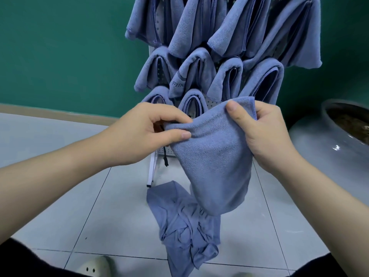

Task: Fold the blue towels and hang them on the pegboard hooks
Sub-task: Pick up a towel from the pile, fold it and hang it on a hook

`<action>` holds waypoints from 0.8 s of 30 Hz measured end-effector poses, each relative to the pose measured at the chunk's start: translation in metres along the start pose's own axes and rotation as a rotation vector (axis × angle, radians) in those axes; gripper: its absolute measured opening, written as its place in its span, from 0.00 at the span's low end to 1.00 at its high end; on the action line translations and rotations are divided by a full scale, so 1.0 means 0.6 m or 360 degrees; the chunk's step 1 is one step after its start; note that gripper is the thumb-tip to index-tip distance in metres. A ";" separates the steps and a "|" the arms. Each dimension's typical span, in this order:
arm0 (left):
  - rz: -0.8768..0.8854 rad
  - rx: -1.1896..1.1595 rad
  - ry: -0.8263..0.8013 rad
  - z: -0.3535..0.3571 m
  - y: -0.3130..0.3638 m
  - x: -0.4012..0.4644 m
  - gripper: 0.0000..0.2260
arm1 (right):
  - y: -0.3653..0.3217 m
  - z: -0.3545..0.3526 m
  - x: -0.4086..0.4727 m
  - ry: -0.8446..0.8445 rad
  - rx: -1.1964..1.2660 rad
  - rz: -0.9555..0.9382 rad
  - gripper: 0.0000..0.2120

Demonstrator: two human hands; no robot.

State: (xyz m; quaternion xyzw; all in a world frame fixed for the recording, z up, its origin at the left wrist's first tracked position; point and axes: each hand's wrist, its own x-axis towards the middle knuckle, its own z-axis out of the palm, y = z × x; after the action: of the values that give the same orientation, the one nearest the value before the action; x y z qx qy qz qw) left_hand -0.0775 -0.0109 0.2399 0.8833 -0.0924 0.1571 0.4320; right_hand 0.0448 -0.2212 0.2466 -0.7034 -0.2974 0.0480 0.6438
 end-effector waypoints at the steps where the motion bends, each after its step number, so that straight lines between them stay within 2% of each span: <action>1: 0.0016 -0.0010 -0.0032 0.001 0.004 0.000 0.10 | -0.002 -0.002 0.001 0.0001 -0.0008 -0.0011 0.10; 5: 0.0008 0.0006 -0.0155 0.002 0.017 0.003 0.17 | -0.004 -0.009 0.002 -0.0007 -0.0057 -0.0059 0.10; 9: 0.0050 -0.0027 -0.0201 0.001 0.029 0.001 0.16 | -0.007 -0.015 0.005 -0.0008 -0.0053 -0.0033 0.11; 14: -0.0033 0.0086 -0.0227 0.004 0.023 0.001 0.08 | -0.005 -0.022 0.009 0.0043 -0.0045 -0.0011 0.15; 16: 0.0006 0.0391 -0.0321 0.006 0.011 0.000 0.19 | -0.005 -0.028 0.011 0.0067 -0.0056 -0.0030 0.17; 18: 0.0012 0.0459 -0.0382 0.009 0.009 -0.003 0.24 | -0.006 -0.035 0.014 0.0062 -0.0107 -0.0046 0.17; 21: -0.0062 0.0369 -0.0245 0.000 0.004 -0.001 0.26 | -0.005 -0.043 0.018 0.0023 -0.0190 -0.0084 0.17; 24: -0.0165 0.0277 -0.0068 -0.011 -0.004 0.003 0.28 | 0.004 -0.041 0.019 0.0016 -0.0184 -0.0059 0.23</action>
State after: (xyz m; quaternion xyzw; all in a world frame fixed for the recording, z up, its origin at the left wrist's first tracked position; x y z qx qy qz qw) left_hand -0.0761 -0.0042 0.2424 0.9242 -0.0416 0.1231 0.3591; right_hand 0.0659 -0.2370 0.2520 -0.7341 -0.3094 0.0151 0.6043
